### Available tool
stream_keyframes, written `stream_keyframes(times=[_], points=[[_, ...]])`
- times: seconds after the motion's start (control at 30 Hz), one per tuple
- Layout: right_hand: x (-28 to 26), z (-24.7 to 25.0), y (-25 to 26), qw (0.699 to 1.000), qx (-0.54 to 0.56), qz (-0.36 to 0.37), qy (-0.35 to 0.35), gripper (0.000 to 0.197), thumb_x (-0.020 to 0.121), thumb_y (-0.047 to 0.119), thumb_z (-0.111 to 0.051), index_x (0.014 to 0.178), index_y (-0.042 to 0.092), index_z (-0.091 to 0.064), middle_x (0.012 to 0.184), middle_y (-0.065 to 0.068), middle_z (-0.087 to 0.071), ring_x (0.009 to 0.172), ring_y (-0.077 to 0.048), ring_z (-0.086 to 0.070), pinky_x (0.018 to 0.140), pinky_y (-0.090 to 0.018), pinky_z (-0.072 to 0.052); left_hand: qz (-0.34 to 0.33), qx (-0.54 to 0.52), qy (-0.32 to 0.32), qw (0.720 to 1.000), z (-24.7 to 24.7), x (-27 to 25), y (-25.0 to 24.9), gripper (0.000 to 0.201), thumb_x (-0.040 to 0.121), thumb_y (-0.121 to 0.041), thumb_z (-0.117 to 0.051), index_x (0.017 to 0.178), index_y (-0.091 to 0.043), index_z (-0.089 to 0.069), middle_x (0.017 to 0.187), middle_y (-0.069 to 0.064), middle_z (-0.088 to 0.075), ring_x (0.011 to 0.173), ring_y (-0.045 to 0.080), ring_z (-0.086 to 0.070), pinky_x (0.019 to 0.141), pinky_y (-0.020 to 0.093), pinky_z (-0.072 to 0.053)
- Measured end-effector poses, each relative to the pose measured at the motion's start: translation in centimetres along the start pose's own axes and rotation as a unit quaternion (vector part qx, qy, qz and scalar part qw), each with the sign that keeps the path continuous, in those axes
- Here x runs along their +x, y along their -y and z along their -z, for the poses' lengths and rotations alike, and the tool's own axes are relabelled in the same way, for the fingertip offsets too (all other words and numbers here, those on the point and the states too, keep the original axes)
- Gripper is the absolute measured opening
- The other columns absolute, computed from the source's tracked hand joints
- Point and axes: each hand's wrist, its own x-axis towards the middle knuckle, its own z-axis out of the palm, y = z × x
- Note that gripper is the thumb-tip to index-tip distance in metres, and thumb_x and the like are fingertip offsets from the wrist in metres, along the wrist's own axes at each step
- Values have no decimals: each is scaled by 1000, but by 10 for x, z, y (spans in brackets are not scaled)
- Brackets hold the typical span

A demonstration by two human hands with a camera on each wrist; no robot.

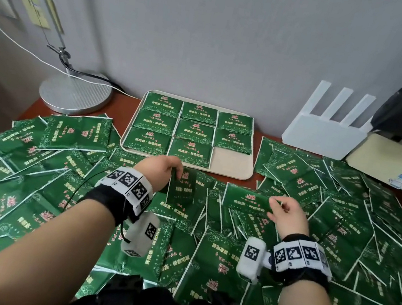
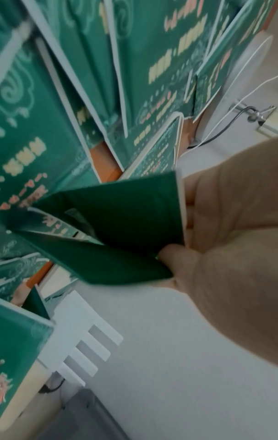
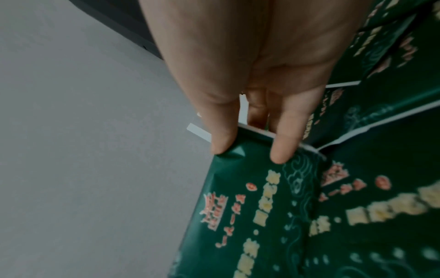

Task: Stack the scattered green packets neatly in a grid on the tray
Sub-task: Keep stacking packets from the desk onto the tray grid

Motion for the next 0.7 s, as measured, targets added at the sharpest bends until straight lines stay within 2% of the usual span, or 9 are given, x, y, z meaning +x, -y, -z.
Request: stream_keyframes(times=[0.07,0.13,0.2,0.27,0.37,0.47,0.57,0.63,0.7], points=[[1,-1,-3,999,-43,-9,17,21,89,19,-58,108,17,-53,110,-8,-55,96,-29,-61,95,-45,-47,9,74,19,997,2,0,2,41,94,4,-29,109,-17,-61,129,7,-52,82,22,-56,63,25,-47],[1,0,-2,997,-61,-8,50,41,87,13,-60,126,20,-47,114,-8,-54,101,-24,-57,96,-35,-42,9,116,21,993,5,2,5,42,94,2,-31,105,-22,-63,133,4,-50,85,23,-58,63,24,-47],[1,0,-1,995,-60,0,80,49,87,4,-58,131,19,-45,114,-3,-55,103,-20,-55,96,-31,-41,29,130,32,991,9,4,2,42,94,2,-31,109,-22,-62,136,6,-47,84,22,-57,64,26,-49],[3,-2,-2,993,-83,5,86,45,86,1,-58,126,17,-52,110,-7,-61,101,-24,-60,98,-41,-45,66,111,55,990,13,5,-2,39,94,3,-33,121,-13,-57,132,11,-47,92,24,-52,77,29,-50],[4,-6,-3,993,-99,1,68,33,85,7,-61,117,12,-57,97,-5,-60,97,-26,-62,93,-46,-48,46,73,35,996,13,8,3,34,93,7,-30,111,-6,-56,106,9,-51,87,23,-51,64,22,-47],[6,-7,-3,995,-83,18,55,18,85,17,-63,103,17,-58,102,-7,-61,97,-26,-62,93,-47,-48,20,46,2,999,5,10,15,25,92,0,-30,94,-17,-49,94,5,-56,69,16,-54,55,23,-46],[5,-6,1,994,-54,41,82,8,86,19,-62,91,19,-55,101,-9,-62,89,-21,-65,90,-43,-50,14,42,-2,999,3,10,15,15,95,-15,-37,102,-20,-49,82,-2,-53,57,9,-46,46,17,-37],[1,-6,6,991,-55,66,102,8,87,22,-60,81,21,-55,101,-9,-58,82,-17,-63,82,-35,-50,-6,54,-11,998,2,10,16,15,95,-30,-44,106,-23,-51,86,-2,-58,59,10,-51,50,20,-45],[0,-6,10,983,-100,106,108,21,88,25,-59,69,25,-50,98,-6,-52,82,-16,-54,74,-26,-37,-26,67,-30,997,1,9,14,18,94,-31,-48,109,-25,-55,98,-1,-62,66,11,-55,56,21,-49]])
